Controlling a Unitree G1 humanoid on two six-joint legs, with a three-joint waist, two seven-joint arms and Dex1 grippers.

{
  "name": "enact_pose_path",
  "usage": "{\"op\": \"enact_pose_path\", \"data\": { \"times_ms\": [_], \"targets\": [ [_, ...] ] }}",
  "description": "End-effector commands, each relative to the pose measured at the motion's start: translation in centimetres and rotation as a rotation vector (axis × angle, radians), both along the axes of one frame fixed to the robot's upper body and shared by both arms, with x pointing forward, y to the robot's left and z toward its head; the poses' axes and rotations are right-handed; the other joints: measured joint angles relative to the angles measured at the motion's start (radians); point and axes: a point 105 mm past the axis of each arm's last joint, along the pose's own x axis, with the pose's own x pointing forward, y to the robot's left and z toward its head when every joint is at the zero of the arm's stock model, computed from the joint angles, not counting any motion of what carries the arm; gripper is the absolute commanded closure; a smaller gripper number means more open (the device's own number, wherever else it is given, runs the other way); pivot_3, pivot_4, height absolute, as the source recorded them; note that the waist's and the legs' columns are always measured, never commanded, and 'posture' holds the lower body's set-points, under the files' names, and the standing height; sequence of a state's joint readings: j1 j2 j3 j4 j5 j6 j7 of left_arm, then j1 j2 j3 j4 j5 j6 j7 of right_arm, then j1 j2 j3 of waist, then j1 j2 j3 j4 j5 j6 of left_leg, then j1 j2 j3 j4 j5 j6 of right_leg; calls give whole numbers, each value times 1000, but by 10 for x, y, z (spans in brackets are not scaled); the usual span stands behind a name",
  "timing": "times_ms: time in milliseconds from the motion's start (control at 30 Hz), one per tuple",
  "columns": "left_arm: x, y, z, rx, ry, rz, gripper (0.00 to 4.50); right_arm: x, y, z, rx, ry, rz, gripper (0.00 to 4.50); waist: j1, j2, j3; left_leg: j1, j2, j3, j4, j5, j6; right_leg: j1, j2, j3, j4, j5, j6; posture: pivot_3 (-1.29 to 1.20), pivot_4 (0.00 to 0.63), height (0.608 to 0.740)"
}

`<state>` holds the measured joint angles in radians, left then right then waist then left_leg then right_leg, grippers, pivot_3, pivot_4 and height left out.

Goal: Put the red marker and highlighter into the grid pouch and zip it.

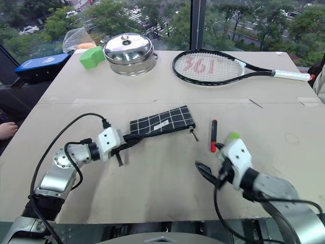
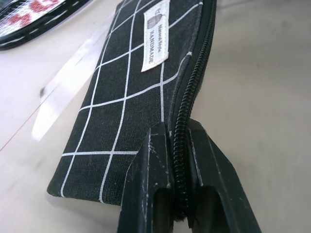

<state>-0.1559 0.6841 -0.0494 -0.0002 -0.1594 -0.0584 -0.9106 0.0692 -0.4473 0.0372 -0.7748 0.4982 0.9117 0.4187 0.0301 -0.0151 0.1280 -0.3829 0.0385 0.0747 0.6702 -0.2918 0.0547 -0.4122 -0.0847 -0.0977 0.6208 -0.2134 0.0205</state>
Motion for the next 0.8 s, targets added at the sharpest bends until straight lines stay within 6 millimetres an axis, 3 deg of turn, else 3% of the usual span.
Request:
{"op": "enact_pose_path", "data": {
  "times_ms": [33,100,267,300,333,467,600,800],
  "targets": [
    [2,-11,6,-25,5,1,4472,38,10,-7,39,119,-151,0,-9,0,0,1,0,0,-1,0,0,0,3,0,0,0,0,0,150,740],
    [3,-14,6,-32,9,1,4472,58,14,-3,76,139,-217,0,-14,1,1,0,0,0,-1,0,-1,0,5,0,1,0,0,0,150,740],
    [2,-16,5,-36,15,7,4472,86,18,7,123,133,-292,0,-17,1,1,-1,-1,0,-1,2,-4,0,4,-1,1,2,4,0,150,740],
    [1,-16,5,-39,16,8,4500,88,18,6,119,135,-296,535,-18,2,1,-1,-1,1,-1,2,-4,0,4,0,1,2,4,0,150,740],
    [1,-17,5,-40,16,8,4500,89,19,5,118,139,-296,764,-18,1,1,-1,-1,1,-1,2,-4,0,4,0,1,2,4,0,150,740],
    [0,-17,5,-48,17,11,4500,90,22,9,132,105,-266,2826,-20,2,2,0,-1,1,-1,2,-4,0,5,0,1,2,5,0,150,740],
    [-1,-17,6,-54,18,8,4500,89,25,11,130,80,-237,4449,-20,2,2,0,-1,1,-1,2,-3,0,5,0,2,2,5,0,150,740],
    [3,-23,10,-95,33,35,4500,76,44,13,79,83,-100,4449,-20,2,2,0,-1,1,-1,2,-3,0,5,1,2,2,5,0,150,740]
  ]
}}
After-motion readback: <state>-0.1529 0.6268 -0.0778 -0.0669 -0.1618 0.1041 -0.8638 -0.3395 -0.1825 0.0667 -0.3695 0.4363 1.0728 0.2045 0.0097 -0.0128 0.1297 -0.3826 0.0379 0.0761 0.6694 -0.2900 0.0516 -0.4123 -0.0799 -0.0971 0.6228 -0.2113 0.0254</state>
